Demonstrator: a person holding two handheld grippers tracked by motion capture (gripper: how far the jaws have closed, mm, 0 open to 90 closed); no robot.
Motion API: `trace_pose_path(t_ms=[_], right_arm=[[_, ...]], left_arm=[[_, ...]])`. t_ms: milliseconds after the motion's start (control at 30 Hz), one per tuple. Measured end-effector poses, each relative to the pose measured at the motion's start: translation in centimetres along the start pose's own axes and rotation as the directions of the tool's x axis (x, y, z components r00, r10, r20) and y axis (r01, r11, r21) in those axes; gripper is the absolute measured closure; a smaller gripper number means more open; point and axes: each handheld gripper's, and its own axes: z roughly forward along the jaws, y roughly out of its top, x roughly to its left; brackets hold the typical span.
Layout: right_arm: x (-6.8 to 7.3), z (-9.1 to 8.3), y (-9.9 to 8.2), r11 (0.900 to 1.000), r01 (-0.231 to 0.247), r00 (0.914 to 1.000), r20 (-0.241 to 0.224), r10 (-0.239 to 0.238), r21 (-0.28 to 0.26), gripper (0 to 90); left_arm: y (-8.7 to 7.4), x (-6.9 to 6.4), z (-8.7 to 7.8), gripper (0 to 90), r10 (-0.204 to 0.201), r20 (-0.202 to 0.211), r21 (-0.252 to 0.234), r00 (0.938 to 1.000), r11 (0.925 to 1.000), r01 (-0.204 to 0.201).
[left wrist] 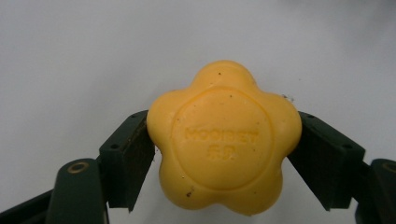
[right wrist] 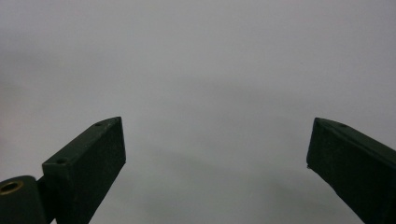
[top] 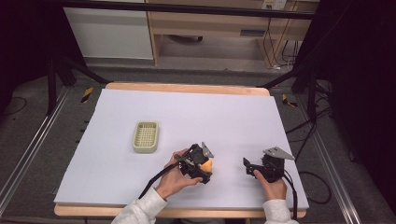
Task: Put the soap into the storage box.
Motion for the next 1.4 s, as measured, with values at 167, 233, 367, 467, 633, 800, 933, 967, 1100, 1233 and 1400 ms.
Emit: trace_pose_path(t_ms=[167, 233, 367, 467, 633, 800, 933, 967, 1100, 1233, 1400], right_arm=[[0.0, 0.0, 0.0, 1.0000, 0.000, 1.0000, 0.001, 0.000, 0.000, 5.0], [0.0, 0.0, 0.0, 1.0000, 0.000, 1.0000, 0.001, 0.000, 0.000, 5.0], [0.0, 0.0, 0.0, 1.0000, 0.006, 1.0000, 0.004, -0.006, -0.001, 5.0], [0.0, 0.0, 0.0, 1.0000, 0.009, 1.0000, 0.004, -0.009, 0.000, 5.0], [0.1, -0.1, 0.0, 1.0000, -0.001, 1.0000, -0.002, 0.001, 0.001, 5.1], [0.1, 0.0, 0.0, 1.0000, 0.007, 1.0000, 0.001, -0.007, 0.000, 5.0], [0.2, 0.0, -0.1, 0.9998, 0.018, 0.9998, 0.003, -0.018, 0.006, 5.0], [0.2, 0.0, -0.1, 0.9998, 0.018, 0.9998, 0.003, -0.018, 0.006, 5.0], [0.3, 0.0, -0.1, 0.9997, 0.024, 0.9997, 0.005, -0.024, 0.004, 5.1], [0.5, -0.1, -0.2, 0.9994, 0.035, 0.9994, 0.003, -0.035, 0.009, 5.2], [0.7, -0.3, -0.2, 0.9991, 0.042, 0.9991, 0.000, -0.042, 0.009, 5.2]], left_arm=[[-0.5, 0.7, -1.2, 24.9, -0.002, -0.012, -0.006, 0.9999, 1.0000, 0.002], [-0.6, 0.8, -1.4, 24.9, -0.009, -0.012, -0.014, 0.9999, 0.9999, 0.009], [-0.9, 1.2, -2.1, 24.8, -0.014, -0.022, -0.015, 0.9997, 0.9998, 0.014], [-1.5, 1.9, -2.8, 24.9, -0.026, -0.032, -0.016, 0.9992, 0.9995, 0.026], [-2.1, 2.4, -3.5, 24.9, -0.033, -0.041, -0.016, 0.9986, 0.9993, 0.033], [-3.1, 3.3, -4.2, 24.8, -0.047, -0.054, -0.017, 0.9974, 0.9988, 0.046], [-4.0, 4.1, -4.8, 24.8, -0.073, -0.072, -0.024, 0.9947, 0.9971, 0.072], [-4.0, 4.1, -4.8, 24.8, -0.073, -0.072, -0.024, 0.9947, 0.9971, 0.072], [-4.6, 4.9, -5.5, 24.8, -0.106, -0.080, -0.043, 0.9911, 0.9938, 0.103], [-4.7, 5.5, -6.2, 24.8, -0.125, -0.082, -0.058, 0.9888, 0.9910, 0.120], [-4.9, 6.4, -6.9, 24.8, -0.148, -0.093, -0.074, 0.9846, 0.9872, 0.142]])
